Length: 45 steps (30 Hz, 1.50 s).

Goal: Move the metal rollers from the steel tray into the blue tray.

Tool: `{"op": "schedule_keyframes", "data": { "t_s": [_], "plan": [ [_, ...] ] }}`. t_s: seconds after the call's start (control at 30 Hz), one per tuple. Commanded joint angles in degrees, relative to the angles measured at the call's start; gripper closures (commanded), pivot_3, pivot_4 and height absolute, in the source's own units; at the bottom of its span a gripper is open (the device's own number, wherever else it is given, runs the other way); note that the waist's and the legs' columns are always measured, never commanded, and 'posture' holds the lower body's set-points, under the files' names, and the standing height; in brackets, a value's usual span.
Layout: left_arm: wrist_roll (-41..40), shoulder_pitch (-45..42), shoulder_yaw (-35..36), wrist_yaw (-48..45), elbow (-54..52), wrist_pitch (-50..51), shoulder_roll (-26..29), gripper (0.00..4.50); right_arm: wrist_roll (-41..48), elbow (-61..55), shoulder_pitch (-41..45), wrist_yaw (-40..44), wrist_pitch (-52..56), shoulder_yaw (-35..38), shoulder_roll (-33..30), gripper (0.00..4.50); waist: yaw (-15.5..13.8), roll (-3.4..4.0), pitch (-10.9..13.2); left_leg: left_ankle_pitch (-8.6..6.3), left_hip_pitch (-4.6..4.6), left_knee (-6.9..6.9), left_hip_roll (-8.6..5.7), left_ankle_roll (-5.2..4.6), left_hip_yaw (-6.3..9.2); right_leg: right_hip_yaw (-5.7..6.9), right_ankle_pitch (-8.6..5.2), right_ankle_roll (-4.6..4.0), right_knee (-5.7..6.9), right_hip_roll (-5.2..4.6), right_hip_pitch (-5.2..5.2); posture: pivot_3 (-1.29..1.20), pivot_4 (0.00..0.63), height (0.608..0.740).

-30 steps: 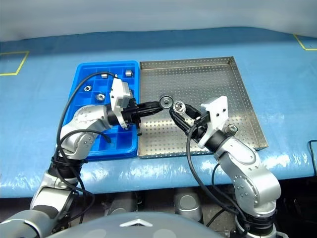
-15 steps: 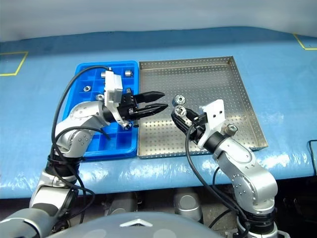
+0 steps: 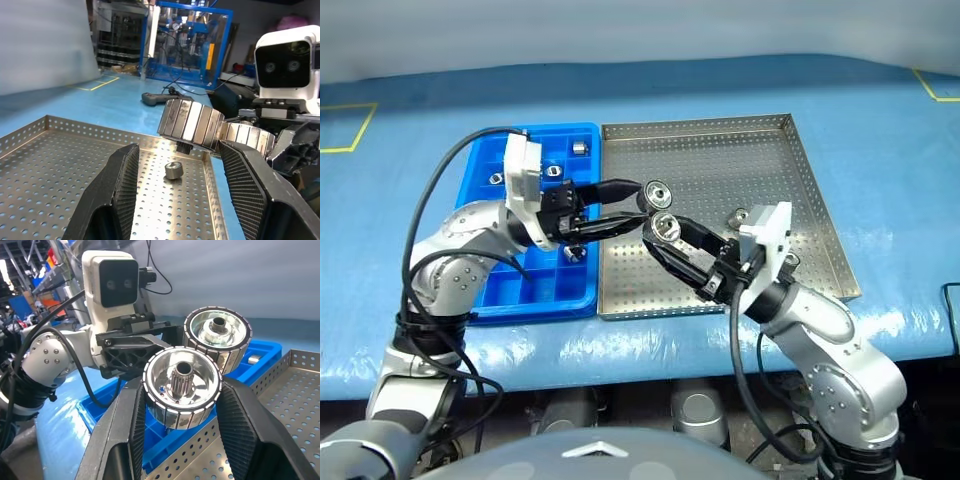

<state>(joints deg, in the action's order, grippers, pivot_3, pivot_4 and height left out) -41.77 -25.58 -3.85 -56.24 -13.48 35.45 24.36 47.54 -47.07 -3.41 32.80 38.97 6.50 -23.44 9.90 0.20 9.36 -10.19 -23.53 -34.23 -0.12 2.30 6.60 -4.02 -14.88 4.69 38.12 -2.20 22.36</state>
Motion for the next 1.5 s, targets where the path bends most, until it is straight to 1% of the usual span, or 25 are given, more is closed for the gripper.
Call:
{"op": "schedule_keyframes", "data": {
  "t_s": [0.03, 0.13, 0.27, 0.5, 0.7, 0.83, 0.93, 1.03, 1.07, 1.37, 1.5],
  "plan": [
    [-4.6, -1.3, 4.2, 0.9, -1.3, 3.0, 1.0, 1.77, 4.5, -4.0, -0.3, 3.1, -1.1, -1.9, -2.1, 2.81, 0.0, 0.00, 0.0, 0.00, 0.00, 0.00, 0.04, 0.00, 0.00, 0.00, 0.00, 0.00, 0.00, 0.04, 0.00, -0.21, 0.150, 0.740],
    [-8.7, -1.4, 5.5, 1.3, -2.1, 5.7, 1.0, 1.77, 5.1, -3.2, -0.3, 2.7, -1.4, -2.3, -3.1, 2.81, 0.0, 0.00, 0.0, 0.00, 0.00, 0.01, 0.14, 0.00, 0.00, 0.00, 0.00, -0.01, 0.00, 0.14, 0.03, -0.20, 0.150, 0.740],
    [-16.3, -2.1, 8.3, 3.4, -2.2, 9.6, -1.1, 1.77, 5.0, -1.7, 0.3, 2.3, -1.6, -3.9, -3.8, 2.81, -0.2, -0.01, 0.0, -0.01, -0.01, 0.02, 0.23, -0.01, 0.00, 0.01, -0.01, -0.03, 0.01, 0.23, 0.05, -0.20, 0.150, 0.740],
    [-17.6, -1.2, 7.1, 5.2, -2.0, 12.3, -1.4, 1.77, 6.2, -1.4, 1.7, 2.0, -2.4, -5.3, -2.8, 2.81, -1.0, -0.01, 0.0, -0.01, -0.01, -0.03, 0.27, 0.00, -0.01, 0.00, 0.01, -0.04, 0.01, 0.28, 0.04, -0.19, 0.150, 0.740],
    [-19.9, 0.1, 8.0, 6.5, -2.4, 13.4, -2.0, 1.77, 8.3, -1.1, 2.0, 1.6, -3.4, -4.2, -2.3, 2.81, -1.6, -0.01, 0.0, -0.02, -0.01, -0.02, 0.43, 0.01, -0.01, -0.01, 0.03, -0.13, 0.00, 0.45, 0.07, -0.20, 0.150, 0.740],
    [-21.2, 1.0, 7.9, 7.1, -2.8, 13.6, -2.5, 1.77, 8.0, -0.4, 2.4, 1.0, -4.1, -3.8, -2.3, 2.81, -1.7, 0.00, 0.0, -0.02, 0.00, -0.02, 0.52, 0.01, -0.02, -0.01, 0.04, -0.20, 0.00, 0.55, 0.08, -0.19, 0.150, 0.740],
    [-22.5, 1.6, 8.1, 7.4, -3.2, 14.1, -2.8, 1.27, 7.7, 0.6, 2.8, 0.3, -4.8, -3.8, -2.0, 2.81, -1.7, 0.00, 0.0, -0.02, 0.00, -0.02, 0.54, 0.01, -0.03, -0.03, 0.06, -0.23, 0.01, 0.58, 0.08, -0.19, 0.150, 0.740],
    [-23.9, 2.0, 8.3, 8.3, -3.1, 15.2, -3.1, 0.25, 8.0, 1.5, 3.4, -0.2, -5.5, -3.8, -1.5, 2.81, -1.8, 0.00, 0.0, -0.02, 0.00, -0.02, 0.58, 0.01, -0.02, -0.02, 0.07, -0.26, 0.01, 0.62, 0.09, -0.19, 0.150, 0.740],
    [-24.3, 2.0, 8.2, 8.7, -2.8, 15.7, -3.1, 0.01, 8.1, 1.8, 3.6, -0.3, -5.7, -3.8, -1.3, 2.81, -1.8, 0.00, 0.0, -0.02, 0.00, -0.02, 0.59, 0.01, -0.02, -0.02, 0.07, -0.27, 0.01, 0.63, 0.10, -0.19, 0.150, 0.740],
    [-26.8, 2.1, 8.0, 12.1, -1.4, 17.6, -6.0, 0.01, 8.3, 2.2, 4.7, -0.4, -6.1, -5.3, -0.6, 2.81, -1.9, 0.00, 0.0, -0.02, 0.00, -0.02, 0.60, 0.01, -0.04, -0.04, 0.10, -0.32, 0.01, 0.65, 0.11, -0.19, 0.150, 0.740],
    [-25.8, 2.0, 7.1, 13.8, -0.3, 18.4, -7.2, 0.01, 8.2, 2.2, 4.9, -0.8, -6.1, -5.8, -0.4, 2.81, -2.0, 0.00, 0.0, -0.02, -0.01, -0.03, 0.61, 0.01, -0.04, -0.04, 0.10, -0.34, 0.00, 0.66, 0.11, -0.19, 0.150, 0.740]
  ]
}}
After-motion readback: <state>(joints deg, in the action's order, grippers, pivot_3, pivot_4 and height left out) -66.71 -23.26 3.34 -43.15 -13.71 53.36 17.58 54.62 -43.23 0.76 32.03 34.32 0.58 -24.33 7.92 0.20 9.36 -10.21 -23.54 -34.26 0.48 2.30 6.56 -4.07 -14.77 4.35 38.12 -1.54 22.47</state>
